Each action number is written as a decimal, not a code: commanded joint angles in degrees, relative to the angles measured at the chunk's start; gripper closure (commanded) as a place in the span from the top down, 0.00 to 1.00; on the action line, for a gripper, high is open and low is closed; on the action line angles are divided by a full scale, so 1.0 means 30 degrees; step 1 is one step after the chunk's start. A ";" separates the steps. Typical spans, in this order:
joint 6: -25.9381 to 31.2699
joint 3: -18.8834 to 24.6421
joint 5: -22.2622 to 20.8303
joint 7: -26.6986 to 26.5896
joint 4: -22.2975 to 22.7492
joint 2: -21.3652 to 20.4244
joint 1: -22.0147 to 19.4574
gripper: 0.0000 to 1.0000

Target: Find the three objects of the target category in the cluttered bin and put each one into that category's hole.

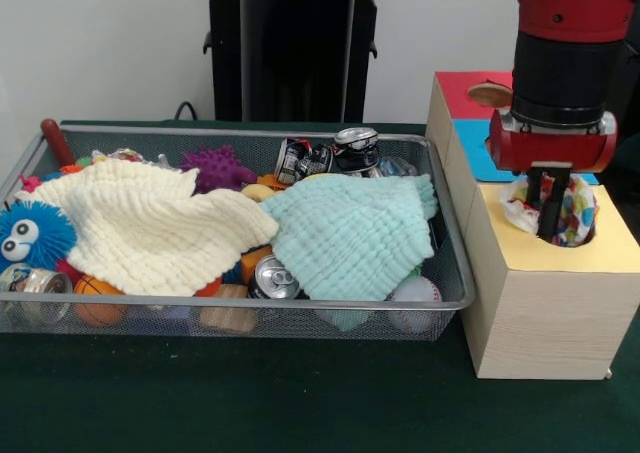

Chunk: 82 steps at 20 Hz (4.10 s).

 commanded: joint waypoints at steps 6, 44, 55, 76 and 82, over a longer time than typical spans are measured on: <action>0.1365 0.1283 0.0357 0.1964 -0.0020 0.1440 -0.0374 0.00; 0.5187 0.2922 0.1022 0.0638 0.1549 -0.0974 -0.1457 0.00; 0.6052 0.2982 0.0915 0.0842 0.1129 -0.0448 -0.1497 0.00; -0.1626 0.1390 -0.0808 0.2552 0.0778 -0.0209 -0.0241 0.00; -0.1413 0.1564 -0.0741 0.2415 0.0836 0.0041 -0.0396 0.00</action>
